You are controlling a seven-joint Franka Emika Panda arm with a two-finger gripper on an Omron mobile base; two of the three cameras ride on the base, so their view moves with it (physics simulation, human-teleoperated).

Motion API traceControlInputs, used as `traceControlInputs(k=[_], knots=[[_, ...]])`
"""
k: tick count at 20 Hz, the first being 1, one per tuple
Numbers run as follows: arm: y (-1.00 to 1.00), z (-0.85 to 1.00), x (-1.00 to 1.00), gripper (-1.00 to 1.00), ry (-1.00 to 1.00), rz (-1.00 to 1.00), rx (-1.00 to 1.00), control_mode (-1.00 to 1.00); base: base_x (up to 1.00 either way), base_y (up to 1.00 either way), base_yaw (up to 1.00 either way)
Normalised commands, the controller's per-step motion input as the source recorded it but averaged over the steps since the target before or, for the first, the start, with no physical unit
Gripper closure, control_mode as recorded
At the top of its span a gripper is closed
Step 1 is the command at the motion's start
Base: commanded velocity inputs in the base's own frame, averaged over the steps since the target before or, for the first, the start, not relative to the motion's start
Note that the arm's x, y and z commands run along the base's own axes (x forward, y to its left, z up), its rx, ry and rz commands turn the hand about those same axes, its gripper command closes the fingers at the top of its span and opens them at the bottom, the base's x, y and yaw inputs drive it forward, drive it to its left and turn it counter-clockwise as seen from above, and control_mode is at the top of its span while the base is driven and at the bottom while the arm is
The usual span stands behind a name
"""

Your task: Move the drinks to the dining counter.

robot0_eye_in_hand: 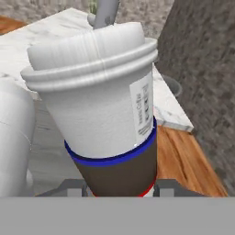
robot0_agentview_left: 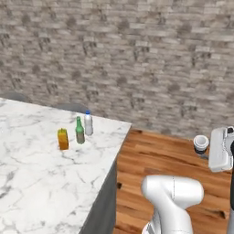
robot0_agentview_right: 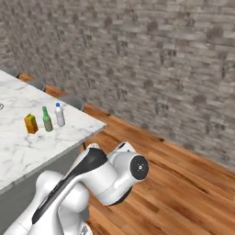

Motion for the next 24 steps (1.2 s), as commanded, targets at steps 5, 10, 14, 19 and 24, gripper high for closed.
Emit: traceControlInputs(k=[5, 10, 14, 19, 24], knots=[[0.0, 0.0, 0.0, 1.0, 0.0, 0.0, 0.0, 1.0, 0.0, 0.07, 0.47], [0.0, 0.0, 0.0, 1.0, 0.0, 0.0, 0.0, 1.0, 0.0, 0.0, 0.47], [0.0, 0.0, 0.0, 1.0, 0.0, 0.0, 0.0, 1.0, 0.0, 0.0, 0.46], [0.0, 0.0, 0.0, 1.0, 0.0, 0.0, 0.0, 1.0, 0.0, -0.14, 0.3], [0.0, 0.0, 0.0, 1.0, 0.0, 0.0, 0.0, 1.0, 0.04, -0.34, 0.2]])
